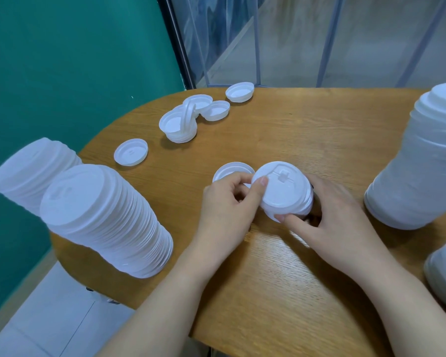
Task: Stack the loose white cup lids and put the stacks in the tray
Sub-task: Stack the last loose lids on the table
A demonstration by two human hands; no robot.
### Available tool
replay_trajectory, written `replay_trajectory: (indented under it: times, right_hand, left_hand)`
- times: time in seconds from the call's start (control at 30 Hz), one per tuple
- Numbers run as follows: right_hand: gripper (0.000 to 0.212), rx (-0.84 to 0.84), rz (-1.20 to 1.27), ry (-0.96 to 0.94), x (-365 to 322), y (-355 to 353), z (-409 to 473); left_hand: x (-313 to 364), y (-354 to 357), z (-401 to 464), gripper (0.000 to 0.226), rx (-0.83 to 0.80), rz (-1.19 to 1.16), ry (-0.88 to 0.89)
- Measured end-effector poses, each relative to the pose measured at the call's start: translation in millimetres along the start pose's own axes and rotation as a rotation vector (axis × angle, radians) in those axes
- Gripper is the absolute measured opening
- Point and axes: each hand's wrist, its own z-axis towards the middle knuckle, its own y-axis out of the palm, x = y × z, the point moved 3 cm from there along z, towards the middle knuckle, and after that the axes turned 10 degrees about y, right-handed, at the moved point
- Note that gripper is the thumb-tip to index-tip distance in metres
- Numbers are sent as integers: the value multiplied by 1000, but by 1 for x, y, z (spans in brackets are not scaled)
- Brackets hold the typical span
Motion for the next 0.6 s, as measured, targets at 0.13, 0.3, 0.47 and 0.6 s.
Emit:
replay_trajectory:
  times: [0.13, 0.3, 0.47, 0.6]
  right_hand:
    - [67, 1, 12, 0, 1, 0, 0]
    - [73, -8, -8, -1, 3, 0, 0]
    - [70, -4, 6, -1, 3, 0, 0]
    - [71, -13, 21, -2, 4, 1, 0]
  left_hand:
    - [3, 5, 2, 19, 38, -9, -1]
    - [6, 13, 4, 18, 46, 9, -25]
    - [5, 13, 6, 16, 52, 36, -41]
    - [4, 14, 8, 18, 35, 47, -64]
